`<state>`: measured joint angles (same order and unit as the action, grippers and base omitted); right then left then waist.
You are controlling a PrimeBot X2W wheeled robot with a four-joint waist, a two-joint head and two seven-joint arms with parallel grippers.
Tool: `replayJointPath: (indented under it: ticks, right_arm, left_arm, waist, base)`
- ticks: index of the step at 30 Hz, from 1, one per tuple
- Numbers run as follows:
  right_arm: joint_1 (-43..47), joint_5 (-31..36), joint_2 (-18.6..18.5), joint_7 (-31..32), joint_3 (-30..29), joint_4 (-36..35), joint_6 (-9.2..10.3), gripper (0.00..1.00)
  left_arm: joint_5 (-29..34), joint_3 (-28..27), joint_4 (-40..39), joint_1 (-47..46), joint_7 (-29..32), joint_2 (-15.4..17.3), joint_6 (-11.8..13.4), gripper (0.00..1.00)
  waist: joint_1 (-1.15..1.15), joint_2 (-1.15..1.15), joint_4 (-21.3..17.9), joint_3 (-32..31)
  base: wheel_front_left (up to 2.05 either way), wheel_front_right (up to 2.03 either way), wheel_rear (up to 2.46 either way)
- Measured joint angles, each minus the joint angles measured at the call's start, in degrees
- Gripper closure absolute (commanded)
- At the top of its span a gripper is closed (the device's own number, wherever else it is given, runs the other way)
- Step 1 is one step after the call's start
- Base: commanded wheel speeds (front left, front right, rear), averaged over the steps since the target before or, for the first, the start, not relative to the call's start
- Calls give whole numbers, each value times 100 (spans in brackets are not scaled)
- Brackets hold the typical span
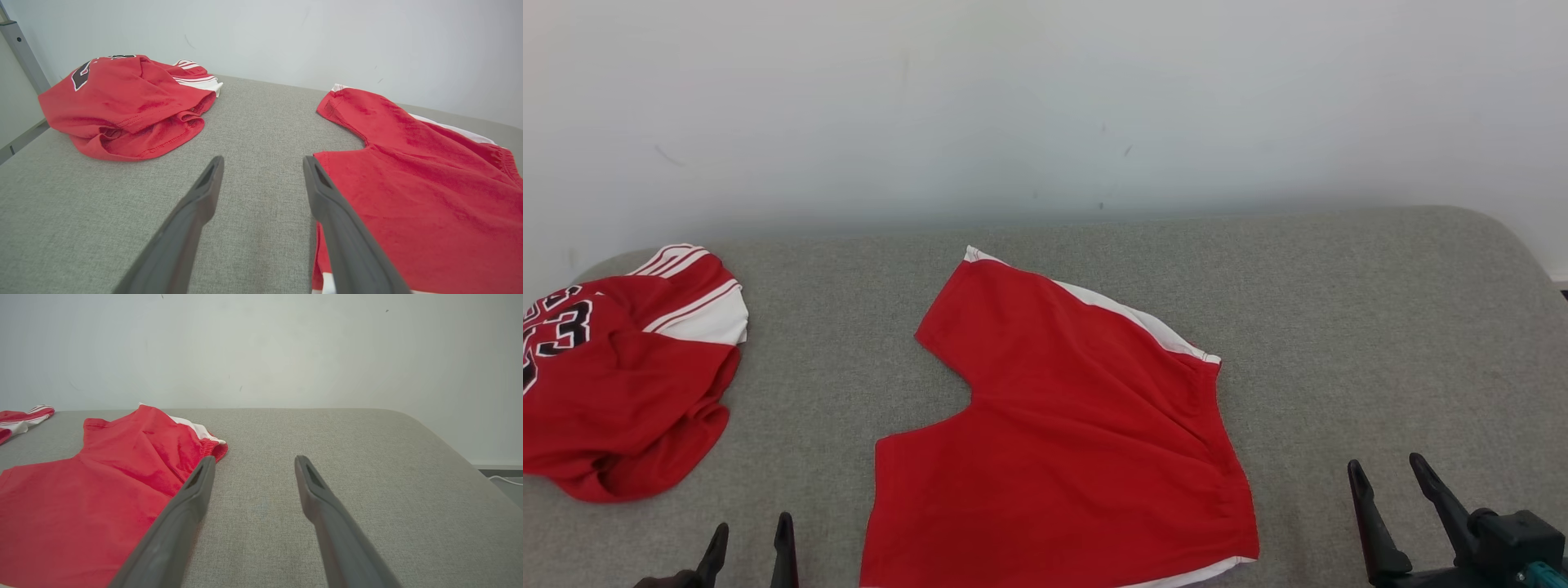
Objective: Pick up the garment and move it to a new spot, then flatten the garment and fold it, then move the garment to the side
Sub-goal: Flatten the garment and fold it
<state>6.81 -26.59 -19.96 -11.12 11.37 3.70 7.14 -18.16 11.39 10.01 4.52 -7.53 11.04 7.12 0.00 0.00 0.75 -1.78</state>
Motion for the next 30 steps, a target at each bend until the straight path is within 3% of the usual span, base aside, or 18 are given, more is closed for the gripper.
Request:
replayJointPath:
  ticks: [30]
  right_arm:
    - [94,110,85,234,-38,-99,0,0]
  left_arm:
    - [210,-105,-267,110,343,-77,0,0]
  waist:
    - [0,0,30,-34]
  base:
    - [0,0,0]
